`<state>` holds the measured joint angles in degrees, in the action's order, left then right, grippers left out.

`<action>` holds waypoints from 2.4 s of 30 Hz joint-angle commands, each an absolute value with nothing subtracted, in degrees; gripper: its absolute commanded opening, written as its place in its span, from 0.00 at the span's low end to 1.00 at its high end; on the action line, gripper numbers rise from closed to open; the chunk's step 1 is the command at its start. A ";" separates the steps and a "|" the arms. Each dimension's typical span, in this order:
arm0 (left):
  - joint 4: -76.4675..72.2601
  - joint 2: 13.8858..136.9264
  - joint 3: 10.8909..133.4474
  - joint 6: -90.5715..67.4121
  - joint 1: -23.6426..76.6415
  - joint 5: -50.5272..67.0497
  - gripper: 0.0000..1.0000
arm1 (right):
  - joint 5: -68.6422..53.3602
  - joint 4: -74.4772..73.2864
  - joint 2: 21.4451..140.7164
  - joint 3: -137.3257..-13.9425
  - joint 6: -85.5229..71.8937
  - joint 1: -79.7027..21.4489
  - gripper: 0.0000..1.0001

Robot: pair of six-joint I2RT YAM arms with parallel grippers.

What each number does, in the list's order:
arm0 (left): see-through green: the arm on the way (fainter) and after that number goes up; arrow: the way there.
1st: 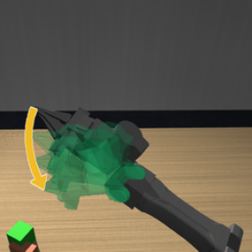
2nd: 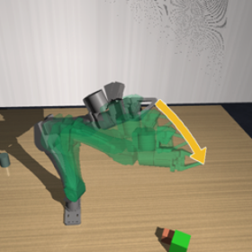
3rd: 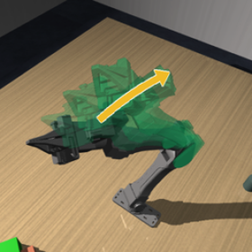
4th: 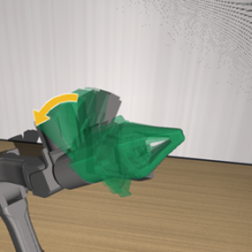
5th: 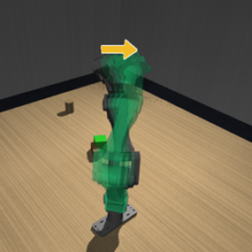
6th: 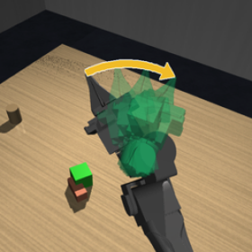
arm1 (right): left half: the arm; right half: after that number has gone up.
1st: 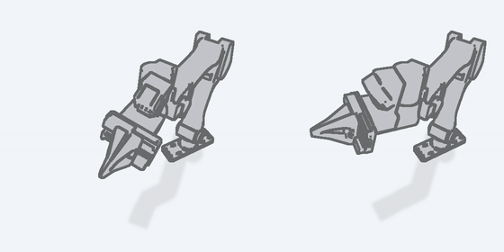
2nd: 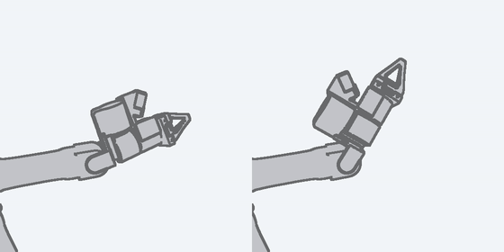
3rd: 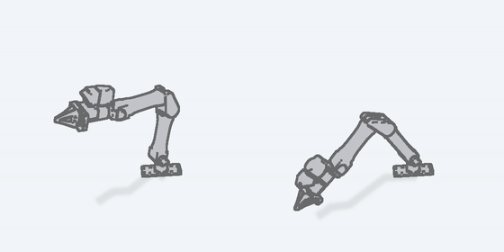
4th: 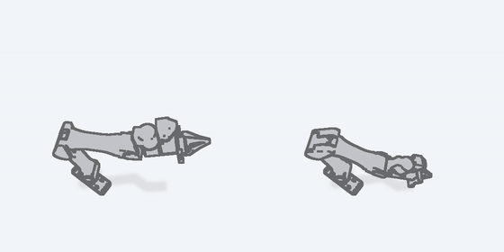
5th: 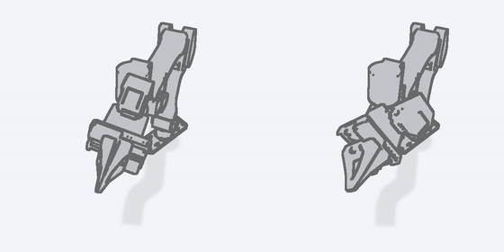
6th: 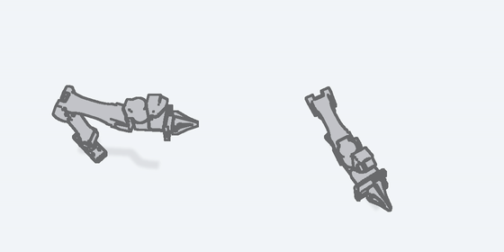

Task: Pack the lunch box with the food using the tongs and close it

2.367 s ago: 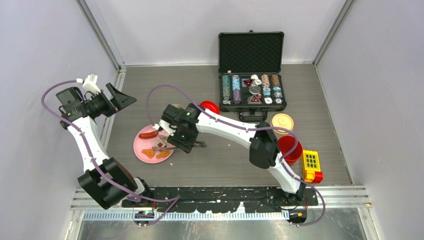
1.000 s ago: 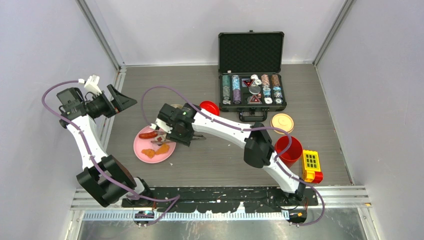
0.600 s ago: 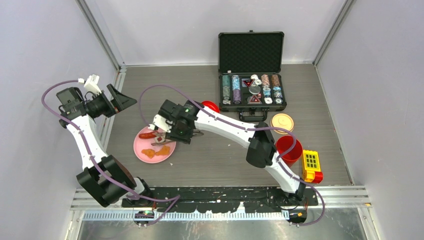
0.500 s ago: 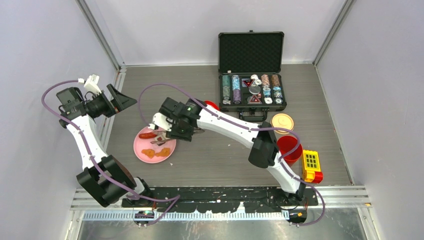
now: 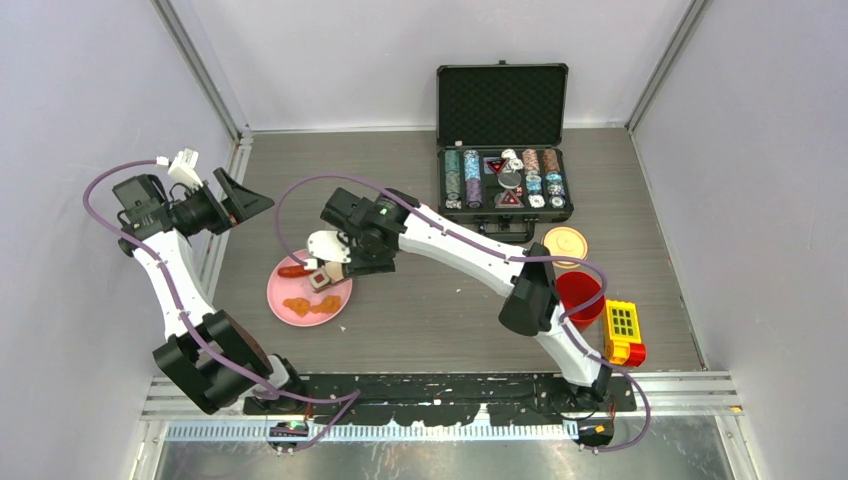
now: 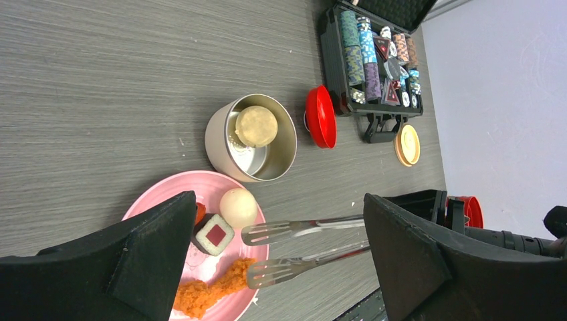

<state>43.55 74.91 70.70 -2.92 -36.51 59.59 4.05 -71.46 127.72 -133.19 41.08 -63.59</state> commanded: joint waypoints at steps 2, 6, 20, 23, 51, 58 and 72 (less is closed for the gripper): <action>42.55 74.89 71.33 -3.43 -36.96 60.66 0.97 | 5.92 -71.20 129.60 -137.50 43.32 -62.69 0.51; 42.61 75.10 71.11 -2.99 -37.00 60.49 0.97 | 7.73 -69.63 131.16 -137.19 43.17 -62.46 0.51; 41.69 75.41 69.66 -2.95 -37.00 60.83 0.97 | 9.93 -68.14 135.02 -138.29 44.04 -62.06 0.50; 41.60 75.69 69.52 -2.82 -36.97 60.82 0.97 | 9.87 -67.96 135.13 -138.68 44.03 -62.16 0.50; 40.67 76.19 70.49 -3.93 -36.96 61.03 0.97 | 0.83 -66.04 121.97 -126.32 34.17 -60.26 0.56; 40.77 76.23 70.55 -3.96 -36.94 61.22 0.97 | 0.79 -66.39 123.96 -126.75 35.20 -58.73 0.58; 40.47 76.82 70.12 -3.72 -36.98 61.24 0.97 | -1.20 -67.80 124.58 -126.20 37.55 -59.97 0.54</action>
<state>42.37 76.79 69.47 -4.01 -36.49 59.64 -0.36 -68.12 125.75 -125.47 36.18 -58.61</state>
